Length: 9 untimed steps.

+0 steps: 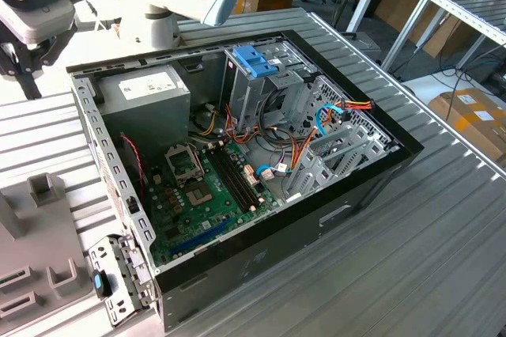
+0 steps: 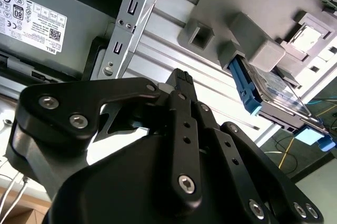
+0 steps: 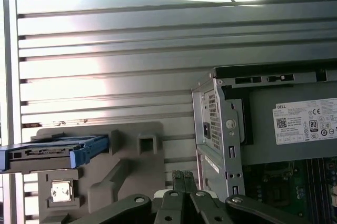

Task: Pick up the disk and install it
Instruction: 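Reach for the disk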

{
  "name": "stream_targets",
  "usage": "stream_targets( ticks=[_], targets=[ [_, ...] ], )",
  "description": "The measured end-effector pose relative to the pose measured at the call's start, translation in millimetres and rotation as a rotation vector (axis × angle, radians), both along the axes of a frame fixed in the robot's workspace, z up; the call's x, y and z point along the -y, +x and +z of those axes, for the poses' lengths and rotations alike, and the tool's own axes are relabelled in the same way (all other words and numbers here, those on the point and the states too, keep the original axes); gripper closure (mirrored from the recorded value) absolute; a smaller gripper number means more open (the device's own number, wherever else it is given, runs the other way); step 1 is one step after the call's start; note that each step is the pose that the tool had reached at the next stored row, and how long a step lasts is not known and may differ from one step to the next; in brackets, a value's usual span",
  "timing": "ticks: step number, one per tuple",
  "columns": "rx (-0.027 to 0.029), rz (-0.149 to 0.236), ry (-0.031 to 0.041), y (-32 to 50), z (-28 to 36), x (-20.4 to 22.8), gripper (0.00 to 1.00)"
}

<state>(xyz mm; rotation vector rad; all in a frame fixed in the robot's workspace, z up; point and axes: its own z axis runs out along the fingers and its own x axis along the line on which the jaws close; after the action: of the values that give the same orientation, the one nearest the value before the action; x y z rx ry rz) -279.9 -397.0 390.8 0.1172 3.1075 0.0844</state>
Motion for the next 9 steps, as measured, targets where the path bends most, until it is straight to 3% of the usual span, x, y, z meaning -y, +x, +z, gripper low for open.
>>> stream_targets(
  ticks=[9],
  targets=[
    [-0.0001, 0.000, 0.0000, -3.2, 0.0, 0.0, 0.89]
  ],
)
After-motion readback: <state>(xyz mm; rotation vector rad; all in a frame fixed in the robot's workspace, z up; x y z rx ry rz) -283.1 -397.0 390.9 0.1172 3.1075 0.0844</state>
